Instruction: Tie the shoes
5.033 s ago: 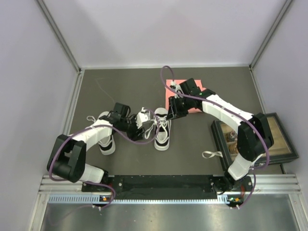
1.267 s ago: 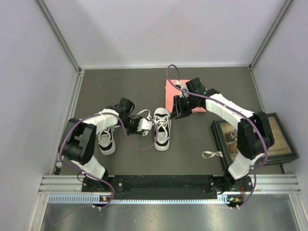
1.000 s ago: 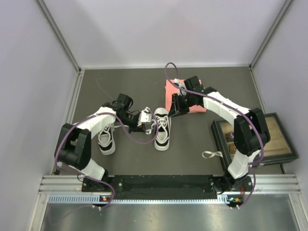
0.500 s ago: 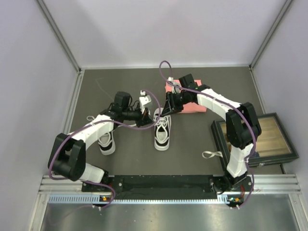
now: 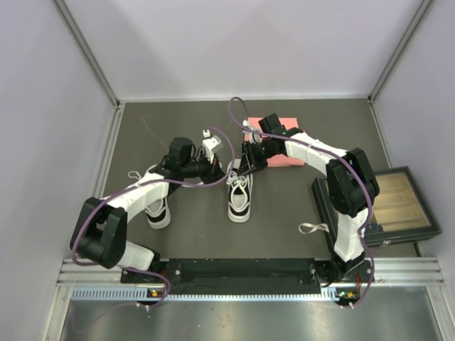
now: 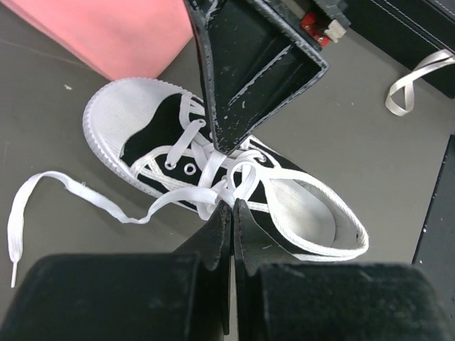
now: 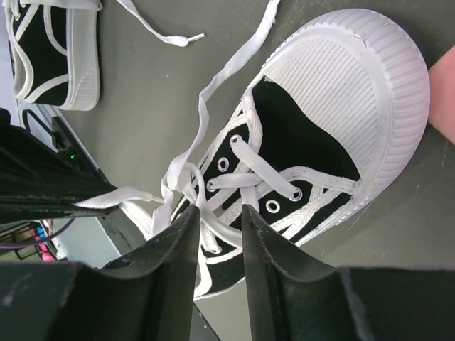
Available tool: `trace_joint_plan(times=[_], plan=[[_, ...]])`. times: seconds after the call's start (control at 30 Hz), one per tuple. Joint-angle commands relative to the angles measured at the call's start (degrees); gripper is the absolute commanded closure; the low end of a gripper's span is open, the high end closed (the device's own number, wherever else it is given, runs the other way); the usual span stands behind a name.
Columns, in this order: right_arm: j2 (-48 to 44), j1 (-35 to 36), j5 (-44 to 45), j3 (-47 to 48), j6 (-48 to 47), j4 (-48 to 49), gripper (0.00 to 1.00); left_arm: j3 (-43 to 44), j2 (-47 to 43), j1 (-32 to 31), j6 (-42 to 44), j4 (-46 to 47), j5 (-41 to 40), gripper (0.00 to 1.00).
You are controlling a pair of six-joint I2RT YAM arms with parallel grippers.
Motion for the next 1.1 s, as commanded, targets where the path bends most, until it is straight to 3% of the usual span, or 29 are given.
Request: trace_joint_plan(times=[0.0, 0.07, 0.2, 0.33, 0.57, 0.7, 0.93, 1.07], plan=[[-0.83, 0.59, -1.64, 1.87, -1.41, 0.83, 0.71, -0.93, -2.87, -0.69, -2.50, 4.00, -3.09, 1.00], [-1.09, 0.68, -1.73, 1.96, -1.50, 0.57, 0.71, -1.10, -2.96, -0.95, -2.67, 4.17, -3.53, 1.00], [-1.44, 0.68, -2.69, 2.14, -1.94, -0.40, 0.59, -1.19, -3.23, -1.21, -3.20, 4.35, -4.06, 1.00], [-1.62, 0.68, -2.96, 1.87, -2.73, -0.93, 0.58, -1.54, -3.49, -1.30, -3.11, 4.35, -4.76, 1.00], [-1.44, 0.76, -3.66, 2.05, -3.52, -1.28, 0.73, -1.46, -3.58, -1.30, -3.11, 3.82, -6.17, 1.00], [-1.79, 0.85, -3.31, 2.23, -3.35, -1.64, 1.00, -1.63, -4.19, -1.48, -3.20, 3.73, -5.03, 1.00], [-4.08, 0.68, -1.64, -0.23, 1.21, 2.49, 1.00, -2.86, -5.16, -4.45, -2.32, 3.73, -3.79, 1.00], [-4.17, 0.50, -1.99, -0.50, 3.42, 3.99, 1.00, -2.34, -4.90, -7.72, -5.29, 3.56, -12.67, 1.00]])
